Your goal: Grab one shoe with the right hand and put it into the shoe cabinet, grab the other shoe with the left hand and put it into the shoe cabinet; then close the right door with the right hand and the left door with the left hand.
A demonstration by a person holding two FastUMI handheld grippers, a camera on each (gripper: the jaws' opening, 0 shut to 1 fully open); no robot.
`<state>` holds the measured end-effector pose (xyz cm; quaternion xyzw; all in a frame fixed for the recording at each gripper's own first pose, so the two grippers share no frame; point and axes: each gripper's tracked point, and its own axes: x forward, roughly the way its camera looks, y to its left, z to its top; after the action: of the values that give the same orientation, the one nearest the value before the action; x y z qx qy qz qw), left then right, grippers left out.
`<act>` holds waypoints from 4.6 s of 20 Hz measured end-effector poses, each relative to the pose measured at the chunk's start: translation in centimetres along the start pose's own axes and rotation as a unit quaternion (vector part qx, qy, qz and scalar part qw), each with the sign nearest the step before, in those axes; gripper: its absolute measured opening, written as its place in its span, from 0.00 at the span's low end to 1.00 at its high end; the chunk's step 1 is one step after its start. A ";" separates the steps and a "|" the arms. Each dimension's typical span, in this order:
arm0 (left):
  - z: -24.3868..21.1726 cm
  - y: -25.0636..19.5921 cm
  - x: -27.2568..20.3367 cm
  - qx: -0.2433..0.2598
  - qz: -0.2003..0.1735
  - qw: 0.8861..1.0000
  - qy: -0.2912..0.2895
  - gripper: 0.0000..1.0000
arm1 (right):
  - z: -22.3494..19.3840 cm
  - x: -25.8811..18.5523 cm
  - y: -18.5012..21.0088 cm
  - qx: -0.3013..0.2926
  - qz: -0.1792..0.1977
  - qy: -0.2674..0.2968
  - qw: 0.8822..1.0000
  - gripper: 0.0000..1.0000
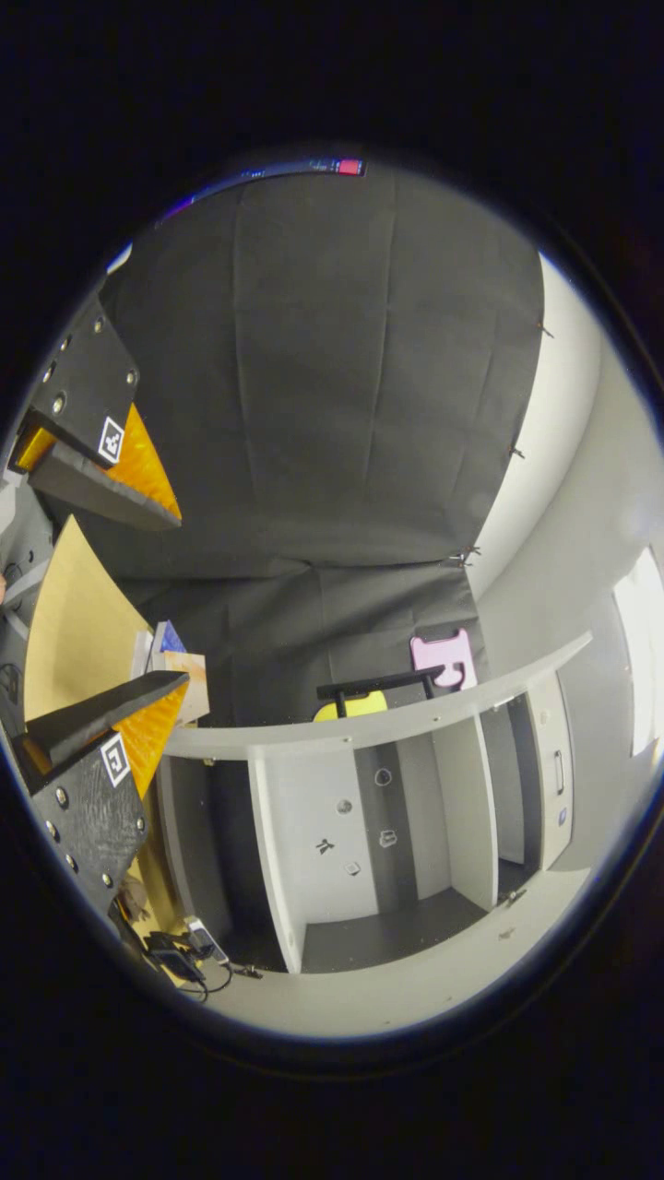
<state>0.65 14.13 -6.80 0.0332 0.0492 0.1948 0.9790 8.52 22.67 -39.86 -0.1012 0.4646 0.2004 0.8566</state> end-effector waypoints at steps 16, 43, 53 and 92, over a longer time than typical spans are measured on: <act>2.4 -5.8 -0.6 -0.011 -0.058 0.998 -0.026 0.96 | 5.7 -7.2 -1.4 0.059 0.061 -0.073 0.994 0.02; 3.7 -10.2 1.2 -0.042 -0.131 0.989 -0.053 0.89 | 30.6 -20.4 -7.0 0.085 0.045 -0.296 0.950 0.02; 1.9 -6.9 2.7 -0.045 -0.095 0.994 -0.041 0.89 | 40.5 -16.5 -10.5 0.080 -0.005 -0.307 0.948 0.00; -9.0 -23.0 2.9 -0.009 -0.296 0.952 0.079 0.89 | 30.6 -28.7 -12.5 0.033 -0.105 -0.450 0.886 0.96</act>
<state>11.07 -5.50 -17.87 -0.0069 0.1322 -0.1010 0.9860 23.13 15.31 0.78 -0.0200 0.0219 0.1177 0.9926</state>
